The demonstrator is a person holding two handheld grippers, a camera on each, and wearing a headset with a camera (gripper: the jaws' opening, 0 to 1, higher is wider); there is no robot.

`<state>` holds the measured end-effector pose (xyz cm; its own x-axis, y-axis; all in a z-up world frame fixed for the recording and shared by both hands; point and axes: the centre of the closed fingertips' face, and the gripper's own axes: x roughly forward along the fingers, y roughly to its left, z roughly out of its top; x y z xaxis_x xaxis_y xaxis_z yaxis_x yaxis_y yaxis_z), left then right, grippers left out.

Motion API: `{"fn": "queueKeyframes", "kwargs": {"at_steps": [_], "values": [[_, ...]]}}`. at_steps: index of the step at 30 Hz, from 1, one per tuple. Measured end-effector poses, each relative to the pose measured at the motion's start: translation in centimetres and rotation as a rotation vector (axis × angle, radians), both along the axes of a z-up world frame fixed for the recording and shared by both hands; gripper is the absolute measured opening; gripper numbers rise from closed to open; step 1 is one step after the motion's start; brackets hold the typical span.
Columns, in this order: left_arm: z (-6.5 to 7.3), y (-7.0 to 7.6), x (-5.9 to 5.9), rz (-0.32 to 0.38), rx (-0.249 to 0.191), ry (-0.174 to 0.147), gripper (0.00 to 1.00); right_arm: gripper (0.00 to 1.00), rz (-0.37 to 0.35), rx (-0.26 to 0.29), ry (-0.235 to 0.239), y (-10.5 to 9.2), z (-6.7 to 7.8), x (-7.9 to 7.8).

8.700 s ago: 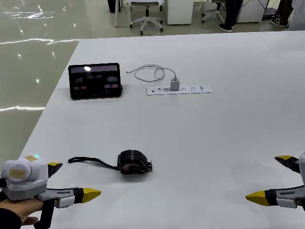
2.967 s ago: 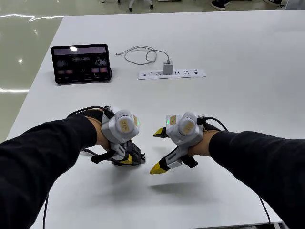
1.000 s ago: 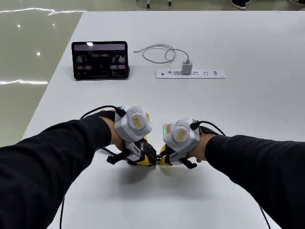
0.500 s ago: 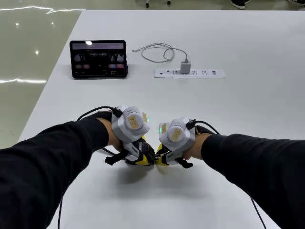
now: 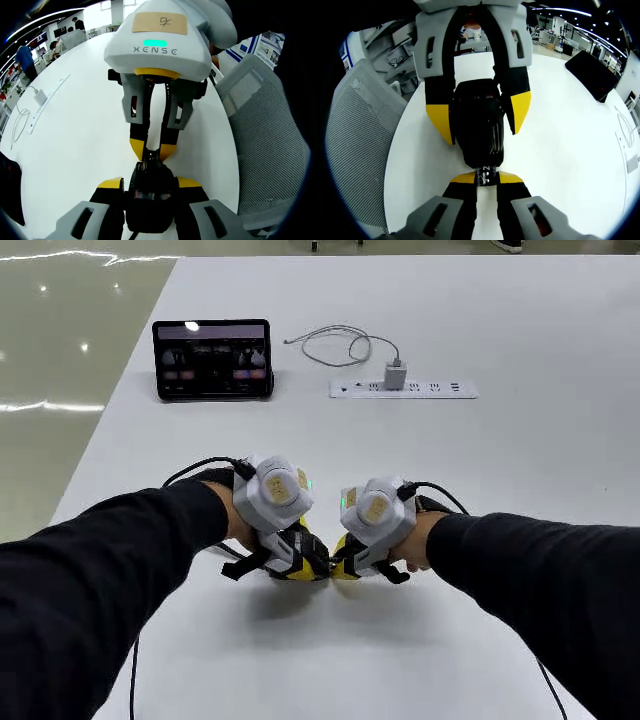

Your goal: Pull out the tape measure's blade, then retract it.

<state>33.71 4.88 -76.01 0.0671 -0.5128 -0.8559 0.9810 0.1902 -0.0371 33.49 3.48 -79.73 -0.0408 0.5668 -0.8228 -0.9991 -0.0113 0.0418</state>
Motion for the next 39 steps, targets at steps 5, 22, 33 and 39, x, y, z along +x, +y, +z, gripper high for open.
{"fn": "queueKeyframes", "kwargs": {"at_steps": [5, 22, 33, 39], "values": [[0.0, 0.0, 0.0, -0.001, -0.003, -0.005, 0.34, 0.09, 0.001, -0.004, -0.007, -0.2, 0.1, 0.0], [0.1, -0.1, 0.1, 0.001, -0.012, -0.008, 0.34, 0.10, -0.022, -0.004, 0.005, -1.1, 0.1, 0.1], [0.0, -0.1, 0.0, -0.010, -0.004, -0.002, 0.34, 0.10, -0.032, -0.013, 0.002, -1.6, 0.2, -0.1], [0.1, -0.1, 0.0, -0.012, -0.002, -0.008, 0.34, 0.10, -0.035, -0.023, 0.004, -2.0, 0.2, -0.1]]}}
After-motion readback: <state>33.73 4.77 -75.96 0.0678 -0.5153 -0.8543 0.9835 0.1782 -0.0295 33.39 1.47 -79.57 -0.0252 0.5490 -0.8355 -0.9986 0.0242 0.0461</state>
